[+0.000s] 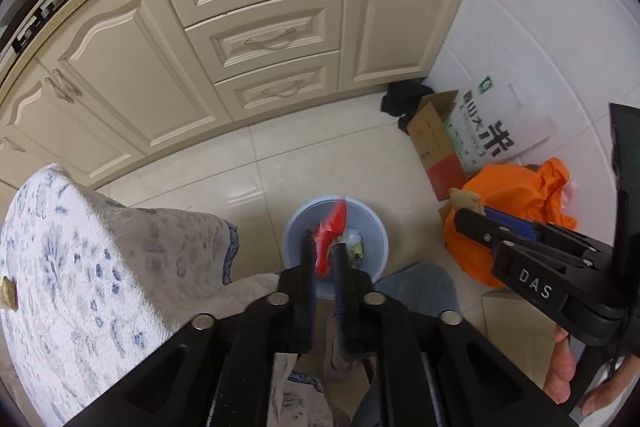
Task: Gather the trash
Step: 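Open both tools to drop the wrapper and lump into the bin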
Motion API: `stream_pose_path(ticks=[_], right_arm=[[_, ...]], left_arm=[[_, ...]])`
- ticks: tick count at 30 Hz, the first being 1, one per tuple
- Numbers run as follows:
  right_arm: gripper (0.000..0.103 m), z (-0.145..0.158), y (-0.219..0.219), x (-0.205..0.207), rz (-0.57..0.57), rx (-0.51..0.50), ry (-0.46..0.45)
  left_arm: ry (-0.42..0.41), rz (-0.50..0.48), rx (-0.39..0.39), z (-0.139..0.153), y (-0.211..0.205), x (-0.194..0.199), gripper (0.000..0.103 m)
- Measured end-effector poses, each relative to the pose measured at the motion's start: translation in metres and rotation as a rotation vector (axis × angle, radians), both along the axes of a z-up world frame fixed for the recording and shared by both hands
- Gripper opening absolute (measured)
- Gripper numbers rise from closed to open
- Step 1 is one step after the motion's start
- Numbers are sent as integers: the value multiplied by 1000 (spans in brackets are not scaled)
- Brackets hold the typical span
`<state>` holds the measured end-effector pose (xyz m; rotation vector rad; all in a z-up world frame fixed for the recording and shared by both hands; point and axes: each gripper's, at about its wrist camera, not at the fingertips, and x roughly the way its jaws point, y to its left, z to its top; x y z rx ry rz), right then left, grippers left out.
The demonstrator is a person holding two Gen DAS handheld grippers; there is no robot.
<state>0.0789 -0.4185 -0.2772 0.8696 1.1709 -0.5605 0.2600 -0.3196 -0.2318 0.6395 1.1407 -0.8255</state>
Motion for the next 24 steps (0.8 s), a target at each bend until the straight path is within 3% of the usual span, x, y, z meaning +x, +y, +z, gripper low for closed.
stream_pose_path(ticks=[4, 14, 20, 22, 24], right_arm=[[25, -4, -2, -1, -5, 11, 6], [25, -10, 1, 4, 9, 21, 24], [27, -7, 15, 23, 92, -17, 26], [36, -5, 20, 28, 116, -50, 46], [72, -4, 24, 33, 122, -84, 67]], left_arm=[[-31, -15, 5, -2, -5, -12, 46], [-20, 4, 33, -11, 0, -7, 47], [-9, 41, 48, -12, 9, 3, 51], [-17, 53, 48, -10, 13, 7, 52], [-27, 61, 48, -9, 16, 9, 53]])
